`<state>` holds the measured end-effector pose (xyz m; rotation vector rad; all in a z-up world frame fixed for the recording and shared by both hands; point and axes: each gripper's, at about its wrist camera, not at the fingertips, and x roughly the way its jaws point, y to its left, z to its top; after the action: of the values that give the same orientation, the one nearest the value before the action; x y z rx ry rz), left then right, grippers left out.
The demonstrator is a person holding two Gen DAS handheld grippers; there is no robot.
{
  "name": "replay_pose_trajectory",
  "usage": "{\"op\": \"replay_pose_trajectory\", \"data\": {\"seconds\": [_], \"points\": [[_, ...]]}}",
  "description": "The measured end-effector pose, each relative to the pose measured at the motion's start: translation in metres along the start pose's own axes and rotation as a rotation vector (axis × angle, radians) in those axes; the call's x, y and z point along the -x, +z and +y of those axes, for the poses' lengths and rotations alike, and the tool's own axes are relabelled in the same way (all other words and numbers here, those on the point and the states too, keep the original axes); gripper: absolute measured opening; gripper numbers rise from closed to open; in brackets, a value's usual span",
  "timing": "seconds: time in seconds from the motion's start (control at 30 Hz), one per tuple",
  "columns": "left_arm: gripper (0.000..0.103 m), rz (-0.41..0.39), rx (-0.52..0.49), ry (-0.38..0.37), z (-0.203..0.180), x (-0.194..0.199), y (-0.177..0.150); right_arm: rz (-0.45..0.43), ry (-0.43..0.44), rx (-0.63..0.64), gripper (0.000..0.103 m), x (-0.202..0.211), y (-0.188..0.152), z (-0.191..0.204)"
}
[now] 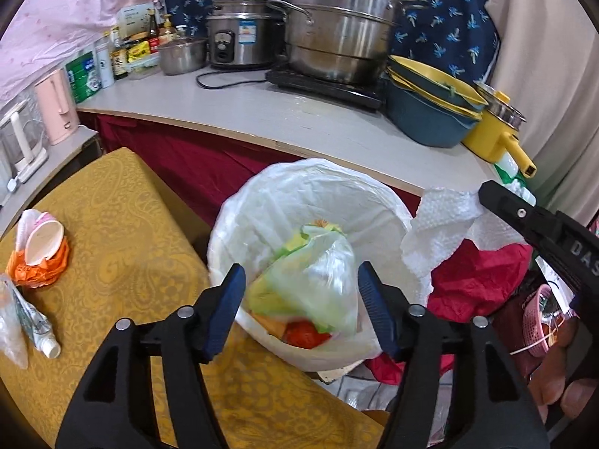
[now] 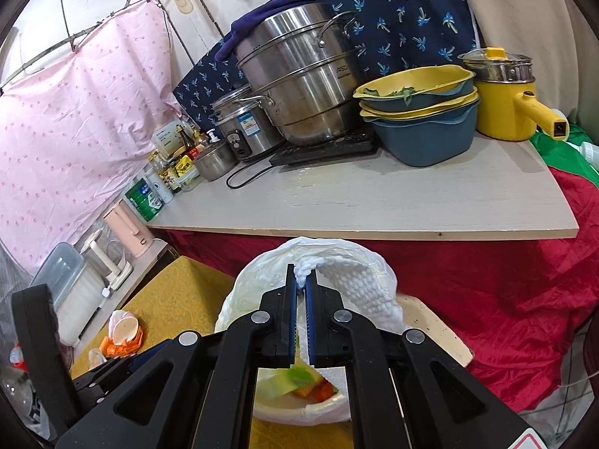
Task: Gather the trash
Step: 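Carry both to the white bin and open the left gripper, dropping the snack bag, then lower the white tissue into the bin and open the right gripper, then move both grippers back over the trash on the table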
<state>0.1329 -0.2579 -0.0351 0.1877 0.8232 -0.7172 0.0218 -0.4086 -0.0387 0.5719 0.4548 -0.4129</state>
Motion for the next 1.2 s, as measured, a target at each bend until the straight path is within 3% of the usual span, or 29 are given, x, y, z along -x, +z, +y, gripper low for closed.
{"op": "replay_pose_trajectory", "data": {"seconds": [0.5,0.57,0.63,1.1,1.2], "points": [[0.069,-0.045,0.059,0.054,0.039,0.026,-0.005,0.069,0.009,0.031,0.013,-0.039,-0.008,0.03],[0.069,-0.048,0.066,0.06,0.043,0.029,-0.006,0.06,0.002,0.037,0.02,-0.036,-0.009,0.035],[0.07,-0.052,0.072,0.063,0.047,0.033,-0.008,0.052,-0.004,0.047,0.034,-0.033,-0.009,0.039],[0.07,-0.075,0.135,0.099,0.078,0.062,-0.024,0.115,-0.04,0.037,0.035,-0.032,-0.03,0.041],[0.077,-0.082,0.164,0.113,0.088,0.071,-0.029,0.103,-0.028,0.051,0.035,-0.024,-0.03,0.052]]}}
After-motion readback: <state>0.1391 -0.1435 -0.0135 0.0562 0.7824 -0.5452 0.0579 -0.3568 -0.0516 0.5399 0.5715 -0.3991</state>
